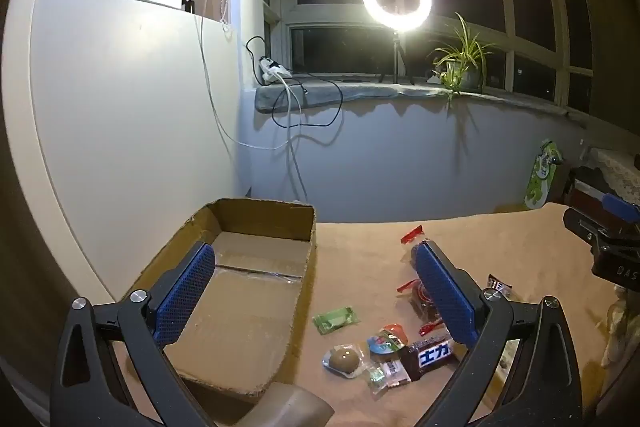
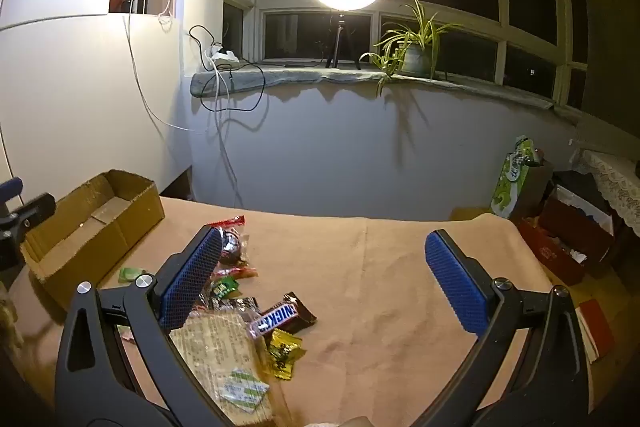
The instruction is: Organize snacks
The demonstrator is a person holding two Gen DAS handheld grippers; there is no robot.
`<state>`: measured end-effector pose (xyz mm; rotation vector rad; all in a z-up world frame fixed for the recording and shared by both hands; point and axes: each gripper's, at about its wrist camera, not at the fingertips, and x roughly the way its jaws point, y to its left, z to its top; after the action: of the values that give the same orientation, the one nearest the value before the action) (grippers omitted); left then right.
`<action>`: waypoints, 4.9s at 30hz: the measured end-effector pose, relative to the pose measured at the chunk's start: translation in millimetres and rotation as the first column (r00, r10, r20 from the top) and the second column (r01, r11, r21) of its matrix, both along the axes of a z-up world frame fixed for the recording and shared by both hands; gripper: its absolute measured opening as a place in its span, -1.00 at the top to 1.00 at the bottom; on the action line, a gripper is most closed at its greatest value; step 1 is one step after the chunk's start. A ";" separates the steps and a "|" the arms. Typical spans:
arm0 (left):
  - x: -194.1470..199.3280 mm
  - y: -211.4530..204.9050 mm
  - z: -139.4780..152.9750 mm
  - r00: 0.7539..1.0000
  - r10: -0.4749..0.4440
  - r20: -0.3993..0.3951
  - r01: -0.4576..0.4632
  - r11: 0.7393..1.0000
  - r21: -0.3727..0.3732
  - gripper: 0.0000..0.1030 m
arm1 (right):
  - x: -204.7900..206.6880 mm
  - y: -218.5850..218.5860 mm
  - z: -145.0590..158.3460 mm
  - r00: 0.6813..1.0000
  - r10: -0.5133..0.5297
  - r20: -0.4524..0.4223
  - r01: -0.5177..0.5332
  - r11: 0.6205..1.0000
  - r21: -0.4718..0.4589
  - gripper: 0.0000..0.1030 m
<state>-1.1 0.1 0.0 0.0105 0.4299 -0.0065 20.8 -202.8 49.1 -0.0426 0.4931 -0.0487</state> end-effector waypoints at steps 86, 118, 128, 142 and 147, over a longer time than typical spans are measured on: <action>-65.3 3.9 -4.6 1.000 -0.005 0.013 0.006 0.999 -0.045 -0.95 | -68.4 -6.5 -5.4 0.997 -0.072 0.006 0.072 0.996 -0.048 -1.00; -36.0 -61.7 -71.1 0.898 -0.328 -0.295 0.263 0.935 -0.239 -0.76 | -30.6 -9.9 -66.9 0.907 0.286 -0.310 -0.181 0.928 0.327 -0.87; -24.7 -77.9 -82.6 0.842 -0.412 -0.348 0.302 0.895 -0.329 -0.22 | -16.8 -1.0 -83.0 0.836 0.392 -0.384 -0.213 0.877 0.431 -0.40; -10.2 -83.4 -91.1 0.785 -0.486 -0.384 0.318 0.848 -0.423 0.20 | 3.0 -0.7 -98.7 0.780 0.442 -0.443 -0.203 0.848 0.489 -0.13; -16.7 -81.8 -83.1 0.812 -0.463 -0.355 0.334 0.867 -0.369 0.20 | 4.5 4.4 -96.6 0.774 0.455 -0.441 -0.198 0.834 0.514 -0.13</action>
<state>-17.8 -81.7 -83.2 -0.1956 0.8691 -0.5067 25.3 -198.4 -47.5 0.3164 1.0646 0.4508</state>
